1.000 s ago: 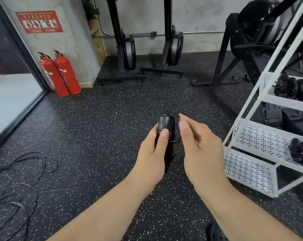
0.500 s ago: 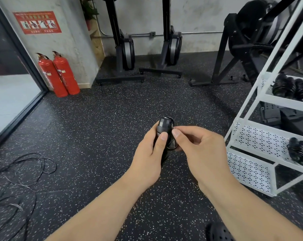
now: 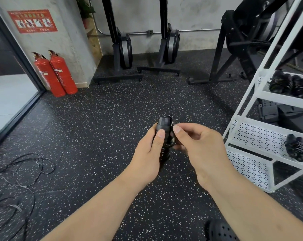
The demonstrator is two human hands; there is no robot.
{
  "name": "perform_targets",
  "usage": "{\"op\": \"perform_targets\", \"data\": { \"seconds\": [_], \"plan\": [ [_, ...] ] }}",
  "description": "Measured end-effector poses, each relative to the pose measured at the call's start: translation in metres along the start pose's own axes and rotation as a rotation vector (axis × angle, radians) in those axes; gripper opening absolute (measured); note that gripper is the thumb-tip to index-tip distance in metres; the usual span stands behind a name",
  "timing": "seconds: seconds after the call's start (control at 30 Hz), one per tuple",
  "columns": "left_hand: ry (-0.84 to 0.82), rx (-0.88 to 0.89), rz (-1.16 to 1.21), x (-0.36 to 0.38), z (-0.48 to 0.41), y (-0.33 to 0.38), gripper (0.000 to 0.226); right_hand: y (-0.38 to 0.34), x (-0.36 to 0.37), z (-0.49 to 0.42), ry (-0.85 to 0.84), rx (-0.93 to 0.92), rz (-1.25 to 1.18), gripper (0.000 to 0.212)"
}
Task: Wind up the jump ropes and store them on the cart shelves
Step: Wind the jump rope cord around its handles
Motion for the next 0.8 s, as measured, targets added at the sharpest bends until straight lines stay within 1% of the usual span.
{"op": "perform_targets", "data": {
  "seconds": [0.1,0.17,0.37,0.53,0.6,0.67,0.8],
  "plan": [
    [-0.018,-0.03,0.075,0.002,-0.001,-0.004,0.035,0.002,0.001,0.0,-0.005,0.04,-0.044,0.008],
    [-0.025,-0.038,0.072,0.002,-0.001,-0.005,0.037,0.004,0.0,0.0,0.004,0.067,-0.072,0.011],
    [-0.033,-0.017,-0.15,-0.001,-0.005,-0.01,0.045,0.002,-0.001,0.001,0.011,0.017,0.064,0.015],
    [-0.027,0.002,-0.213,-0.003,-0.005,-0.011,0.053,0.0,-0.001,-0.002,-0.027,0.0,0.146,0.007],
    [-0.031,0.003,-0.225,-0.003,-0.005,-0.012,0.055,0.0,0.0,-0.004,-0.061,0.031,0.112,0.006],
    [-0.037,0.001,-0.217,-0.003,-0.004,-0.012,0.052,0.003,-0.001,-0.007,-0.101,0.112,0.032,0.007],
    [-0.036,0.012,-0.205,-0.003,-0.004,-0.008,0.05,0.007,0.002,-0.01,-0.198,0.281,-0.187,0.018]
  ]
}}
Point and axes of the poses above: each hand's wrist, its own z-axis away from the middle knuckle, its own x-axis out of the palm, y = z × x, the point moved 7 cm from there along -z, towards the middle knuckle, and after that the axes turned 7 degrees about -y, right-handed, at the moved point
